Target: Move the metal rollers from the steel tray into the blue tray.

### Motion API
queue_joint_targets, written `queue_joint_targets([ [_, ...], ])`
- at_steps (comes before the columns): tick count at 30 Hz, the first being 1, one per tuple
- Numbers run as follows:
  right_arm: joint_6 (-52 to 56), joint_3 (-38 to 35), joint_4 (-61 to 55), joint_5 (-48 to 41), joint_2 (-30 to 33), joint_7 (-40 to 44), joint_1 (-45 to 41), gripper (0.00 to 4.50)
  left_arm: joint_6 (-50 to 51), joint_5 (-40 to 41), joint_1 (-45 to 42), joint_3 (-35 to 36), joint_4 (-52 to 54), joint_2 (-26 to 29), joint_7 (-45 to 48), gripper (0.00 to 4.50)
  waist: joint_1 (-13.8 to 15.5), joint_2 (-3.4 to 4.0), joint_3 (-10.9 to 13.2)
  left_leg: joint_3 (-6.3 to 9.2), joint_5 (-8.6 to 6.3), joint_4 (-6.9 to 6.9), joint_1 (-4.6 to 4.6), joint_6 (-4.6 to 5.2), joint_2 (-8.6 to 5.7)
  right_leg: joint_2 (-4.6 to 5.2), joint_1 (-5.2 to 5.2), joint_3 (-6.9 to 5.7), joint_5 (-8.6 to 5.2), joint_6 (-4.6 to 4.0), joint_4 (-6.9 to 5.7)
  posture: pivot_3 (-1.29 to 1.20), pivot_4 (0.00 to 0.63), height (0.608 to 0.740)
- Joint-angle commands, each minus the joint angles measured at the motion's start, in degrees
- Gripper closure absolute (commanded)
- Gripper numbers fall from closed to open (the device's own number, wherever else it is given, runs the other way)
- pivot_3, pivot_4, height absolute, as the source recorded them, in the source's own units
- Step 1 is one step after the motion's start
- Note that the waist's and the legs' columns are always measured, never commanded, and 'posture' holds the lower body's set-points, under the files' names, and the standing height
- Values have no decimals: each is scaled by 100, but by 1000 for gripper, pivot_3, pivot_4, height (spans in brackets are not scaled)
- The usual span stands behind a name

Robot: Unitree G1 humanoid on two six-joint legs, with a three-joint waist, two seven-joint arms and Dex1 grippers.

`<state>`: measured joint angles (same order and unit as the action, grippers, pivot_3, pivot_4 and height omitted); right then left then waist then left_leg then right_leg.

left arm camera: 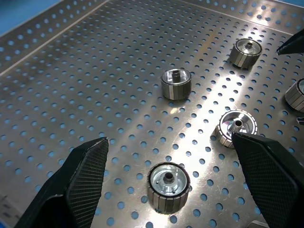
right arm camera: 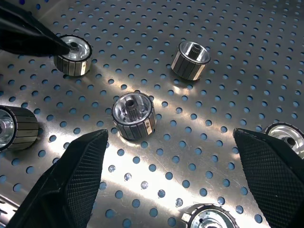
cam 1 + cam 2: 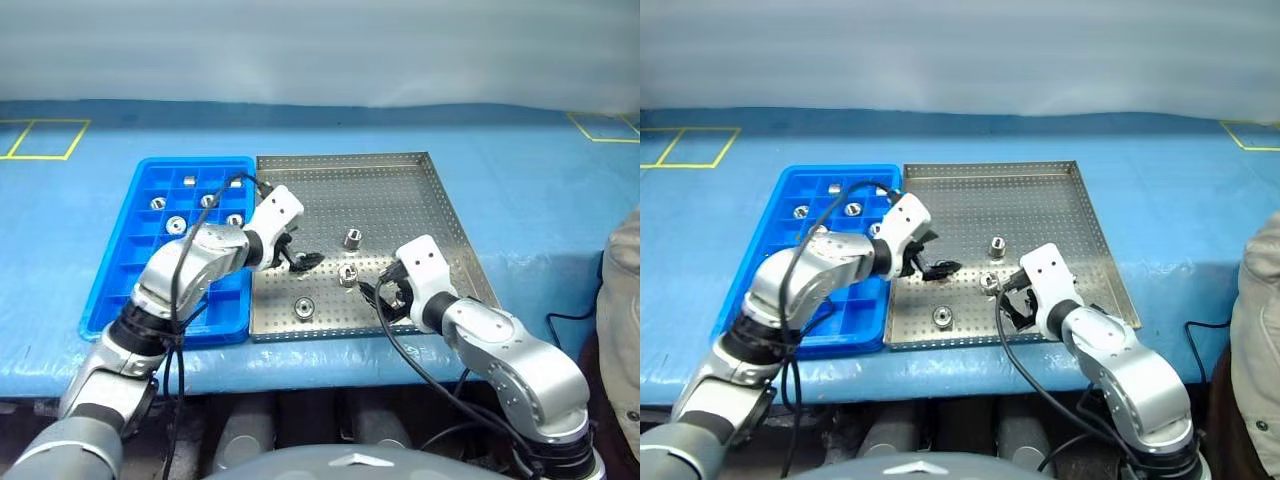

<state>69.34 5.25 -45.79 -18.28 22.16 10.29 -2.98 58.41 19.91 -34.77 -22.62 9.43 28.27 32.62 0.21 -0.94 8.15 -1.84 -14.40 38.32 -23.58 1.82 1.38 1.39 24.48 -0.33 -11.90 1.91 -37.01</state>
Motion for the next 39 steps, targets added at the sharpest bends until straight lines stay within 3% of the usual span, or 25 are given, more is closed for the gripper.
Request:
queue_joint_targets([
  [1, -100, -123, -288, 57, -54, -99, 67, 38, 15, -224, -207, -229, -193, 1, 185, 0, -44, 0, 0, -1, 0, 0, 0, 0, 3, 0, 1, 2, 0, 0, -1, -43, 150, 740],
  [8, -119, -112, -324, 69, -144, -186, 146, 38, 22, -635, -362, -459, -654, -140, 177, 0, -105, 0, 0, -5, 0, 2, 1, 1, 11, 3, 2, 11, 2, 4, -2, -54, 150, 740],
  [11, -129, -102, -309, 78, -172, -200, 133, 0, 113, -800, -419, -547, -747, -135, 177, 623, -116, 0, 0, -6, 0, 3, 1, 1, 11, 3, 3, 12, 3, 5, -3, -51, 150, 740],
  [18, -178, -80, -247, 108, -216, -181, 92, 0, 250, -968, -404, -601, -718, -104, 305, 2834, -112, 0, 0, -6, -1, 3, 0, 1, 11, 3, 3, 13, 4, 7, -3, -37, 150, 740],
  [21, -198, -56, -215, 119, -220, -163, 57, 0, 275, -884, -367, -133, -558, -286, 63, 2825, -106, 0, 0, -6, -1, 3, 0, 1, 11, 3, 4, 13, 4, 7, -4, -32, 150, 740],
  [28, -337, 140, -155, 121, -203, -59, -100, 0, -196, -1032, 56, 2102, 345, -1146, -1738, 2825, -108, 0, 0, -5, -2, 14, -6, 4, 12, 6, 5, 14, 14, 6, -4, 6, 150, 740],
  [35, -941, 716, 204, 139, -187, 341, -652, 0, -401, -1758, 1130, 2819, 1679, -1152, -2948, 2825, -54, -5, 2, -7, -1, 14, 1, 3, 12, 6, 2, 17, 23, -6, -13, 89, 150, 740],
  [39, -1522, 969, 489, 55, -274, 724, -835, 0, -350, -2116, 1564, 3200, 1910, -1290, -3550, 2825, 72, -14, 8, -4, -2, 27, -1, 5, 10, 8, -3, 13, 27, 0, -12, 125, 150, 740],
])
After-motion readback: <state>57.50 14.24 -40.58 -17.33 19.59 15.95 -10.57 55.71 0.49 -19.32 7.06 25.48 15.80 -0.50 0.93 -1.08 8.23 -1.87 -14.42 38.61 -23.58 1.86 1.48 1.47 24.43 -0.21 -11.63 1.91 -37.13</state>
